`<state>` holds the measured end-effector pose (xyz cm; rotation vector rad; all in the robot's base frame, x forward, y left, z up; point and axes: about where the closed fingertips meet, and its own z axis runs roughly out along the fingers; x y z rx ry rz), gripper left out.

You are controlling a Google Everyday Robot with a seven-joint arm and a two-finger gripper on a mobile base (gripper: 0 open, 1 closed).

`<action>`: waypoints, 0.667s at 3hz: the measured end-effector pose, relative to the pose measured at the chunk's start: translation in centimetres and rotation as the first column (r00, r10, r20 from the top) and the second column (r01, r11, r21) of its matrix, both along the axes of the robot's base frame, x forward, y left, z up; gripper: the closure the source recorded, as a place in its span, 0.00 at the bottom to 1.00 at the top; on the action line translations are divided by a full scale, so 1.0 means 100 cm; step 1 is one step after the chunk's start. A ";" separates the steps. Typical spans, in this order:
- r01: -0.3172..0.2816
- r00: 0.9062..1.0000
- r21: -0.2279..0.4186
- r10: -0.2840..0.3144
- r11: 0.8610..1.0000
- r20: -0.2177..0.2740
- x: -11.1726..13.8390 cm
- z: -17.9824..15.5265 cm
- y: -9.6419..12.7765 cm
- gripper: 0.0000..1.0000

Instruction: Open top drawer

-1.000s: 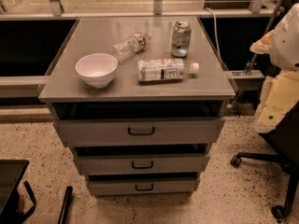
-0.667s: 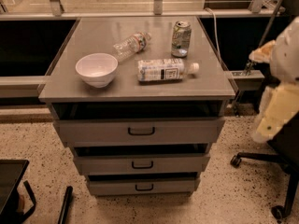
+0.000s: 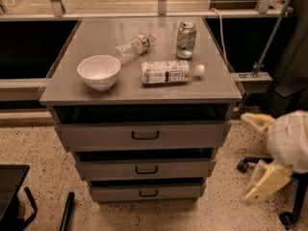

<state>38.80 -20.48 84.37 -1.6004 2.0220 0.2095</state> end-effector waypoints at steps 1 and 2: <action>0.009 1.000 0.090 -0.010 0.996 0.011 0.002 -0.084 0.045 0.00; 0.009 1.000 0.090 -0.010 0.996 0.012 0.002 -0.083 0.045 0.00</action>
Offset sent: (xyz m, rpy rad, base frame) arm -0.0051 0.0389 -0.0650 0.0900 0.0157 0.0228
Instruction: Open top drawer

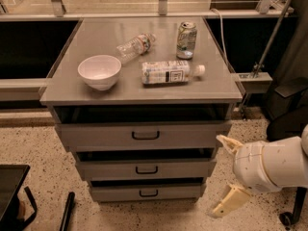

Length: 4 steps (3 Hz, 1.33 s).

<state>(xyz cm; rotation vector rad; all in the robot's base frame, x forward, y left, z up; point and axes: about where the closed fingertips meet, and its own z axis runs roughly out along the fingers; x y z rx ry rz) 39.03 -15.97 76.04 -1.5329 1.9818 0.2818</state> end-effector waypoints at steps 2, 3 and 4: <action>-0.069 0.997 0.026 0.070 0.997 -0.026 -0.007 -0.043 0.062 0.00; -0.069 0.997 0.026 0.070 0.997 -0.026 -0.007 -0.043 0.062 0.00; -0.073 0.996 0.091 0.077 0.993 -0.039 0.009 -0.048 0.064 0.00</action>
Offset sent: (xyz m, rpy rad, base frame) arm 0.0015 0.1127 -0.0676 0.0699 0.0251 0.1164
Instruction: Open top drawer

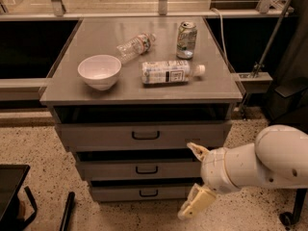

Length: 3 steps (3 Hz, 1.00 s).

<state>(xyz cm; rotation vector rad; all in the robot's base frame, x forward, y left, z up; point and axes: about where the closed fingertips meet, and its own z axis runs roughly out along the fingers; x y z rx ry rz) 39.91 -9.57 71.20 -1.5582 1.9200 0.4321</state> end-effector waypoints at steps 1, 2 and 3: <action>0.057 0.998 0.050 -0.057 0.997 0.012 0.058 -0.008 -0.006 0.00; 0.159 0.985 -0.009 -0.158 0.987 0.074 0.119 -0.003 -0.019 0.00; 0.198 0.979 -0.029 -0.196 0.980 0.063 0.134 -0.006 -0.018 0.00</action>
Offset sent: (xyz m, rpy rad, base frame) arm 0.1991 -0.0429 0.0112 -0.1236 -0.1479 -0.3268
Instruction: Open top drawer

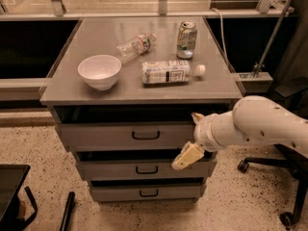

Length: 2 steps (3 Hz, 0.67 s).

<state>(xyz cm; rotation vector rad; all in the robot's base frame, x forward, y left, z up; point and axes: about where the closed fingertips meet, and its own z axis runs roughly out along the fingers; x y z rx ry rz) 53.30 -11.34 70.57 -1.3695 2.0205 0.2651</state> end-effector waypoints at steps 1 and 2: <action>-0.001 1.000 0.001 0.001 1.000 0.000 0.000 0.000 0.001 0.00; -0.001 1.000 -0.029 0.001 1.000 -0.001 0.010 -0.009 0.018 0.00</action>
Offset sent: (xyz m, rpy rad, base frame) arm 0.0293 0.0449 -0.0267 -0.0797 0.0061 -0.0052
